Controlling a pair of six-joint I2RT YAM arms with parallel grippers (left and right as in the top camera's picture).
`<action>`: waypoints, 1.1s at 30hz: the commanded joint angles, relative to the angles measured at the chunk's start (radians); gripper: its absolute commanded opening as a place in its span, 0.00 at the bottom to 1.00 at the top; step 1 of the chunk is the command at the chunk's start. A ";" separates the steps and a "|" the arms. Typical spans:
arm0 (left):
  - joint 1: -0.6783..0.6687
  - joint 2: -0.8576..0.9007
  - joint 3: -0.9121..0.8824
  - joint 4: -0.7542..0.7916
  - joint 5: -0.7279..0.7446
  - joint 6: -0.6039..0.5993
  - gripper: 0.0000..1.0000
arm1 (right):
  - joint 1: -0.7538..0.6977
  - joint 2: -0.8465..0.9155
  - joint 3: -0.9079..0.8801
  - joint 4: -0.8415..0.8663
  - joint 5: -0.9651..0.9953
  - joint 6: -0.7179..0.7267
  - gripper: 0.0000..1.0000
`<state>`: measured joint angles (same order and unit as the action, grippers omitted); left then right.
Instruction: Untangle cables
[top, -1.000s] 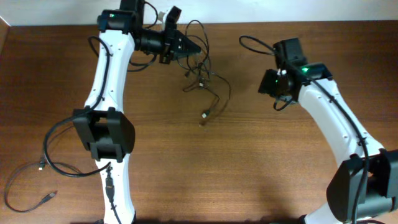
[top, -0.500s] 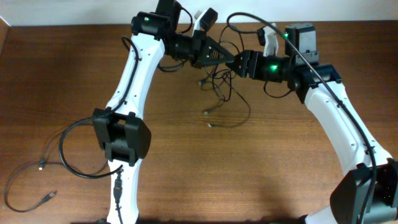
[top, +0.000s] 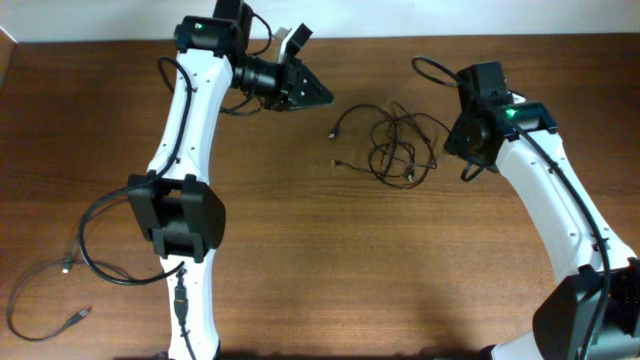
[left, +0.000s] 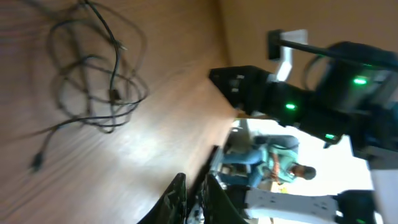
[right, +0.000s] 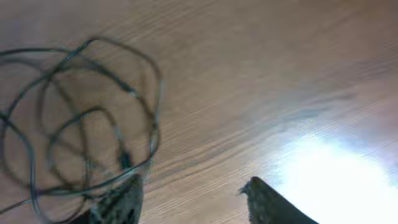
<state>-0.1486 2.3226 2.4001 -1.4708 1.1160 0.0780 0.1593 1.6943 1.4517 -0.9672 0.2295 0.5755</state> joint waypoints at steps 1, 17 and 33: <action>-0.056 -0.017 0.017 -0.002 -0.216 0.014 0.55 | 0.002 -0.005 -0.002 0.029 -0.186 -0.078 0.58; -0.438 0.249 0.017 0.510 -1.168 -0.617 0.74 | -0.414 -0.072 -0.002 -0.186 -0.463 -0.180 0.64; -0.305 0.255 0.171 0.418 -0.900 -0.645 0.00 | -0.414 -0.072 -0.002 -0.185 -0.462 -0.180 0.64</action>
<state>-0.4957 2.6480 2.4706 -1.0004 0.0837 -0.5690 -0.2611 1.6390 1.4494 -1.1515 -0.2272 0.4072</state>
